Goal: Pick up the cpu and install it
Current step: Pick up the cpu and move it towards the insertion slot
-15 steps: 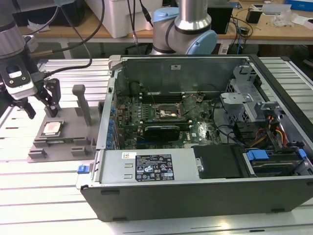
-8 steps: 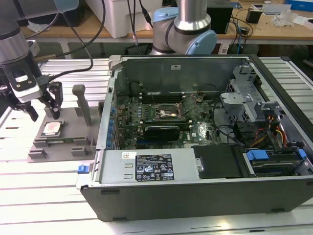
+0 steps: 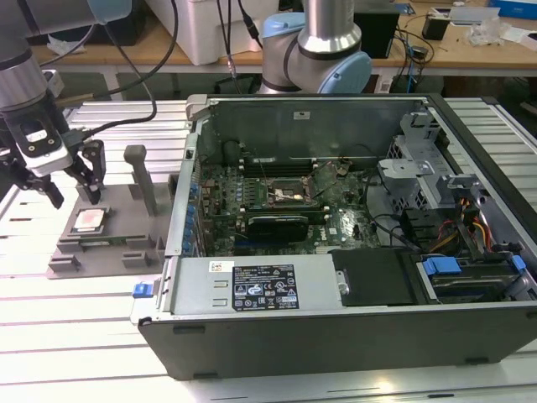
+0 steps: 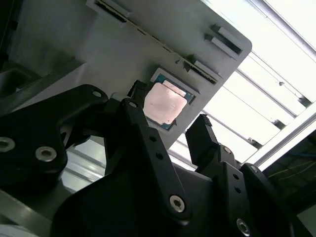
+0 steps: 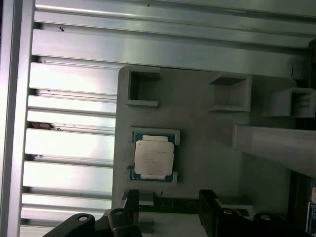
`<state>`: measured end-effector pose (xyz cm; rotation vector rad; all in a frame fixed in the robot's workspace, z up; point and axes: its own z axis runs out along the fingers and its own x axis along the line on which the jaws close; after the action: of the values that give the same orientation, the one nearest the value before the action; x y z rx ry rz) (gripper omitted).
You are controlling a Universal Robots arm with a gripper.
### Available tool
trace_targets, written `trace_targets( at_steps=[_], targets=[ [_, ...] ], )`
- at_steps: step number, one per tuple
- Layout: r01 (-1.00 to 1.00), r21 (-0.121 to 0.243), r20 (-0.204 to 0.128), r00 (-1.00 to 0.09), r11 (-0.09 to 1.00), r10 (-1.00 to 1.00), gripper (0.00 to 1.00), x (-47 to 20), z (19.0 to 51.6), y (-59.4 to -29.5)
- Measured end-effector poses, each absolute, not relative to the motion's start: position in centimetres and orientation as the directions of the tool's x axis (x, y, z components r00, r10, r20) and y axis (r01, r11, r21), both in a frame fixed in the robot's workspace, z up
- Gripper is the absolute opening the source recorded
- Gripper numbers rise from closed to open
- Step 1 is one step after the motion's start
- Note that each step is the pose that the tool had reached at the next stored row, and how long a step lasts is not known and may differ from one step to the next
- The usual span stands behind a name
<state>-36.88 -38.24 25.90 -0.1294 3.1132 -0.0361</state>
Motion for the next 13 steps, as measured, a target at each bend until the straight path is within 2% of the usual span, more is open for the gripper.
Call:
trace_targets(
  at_steps=[13],
  targets=[
    [-0.042, -0.022, -0.018, -0.999, 0.999, -0.043, 0.60, -37.52, 25.88, -38.24]
  ],
)
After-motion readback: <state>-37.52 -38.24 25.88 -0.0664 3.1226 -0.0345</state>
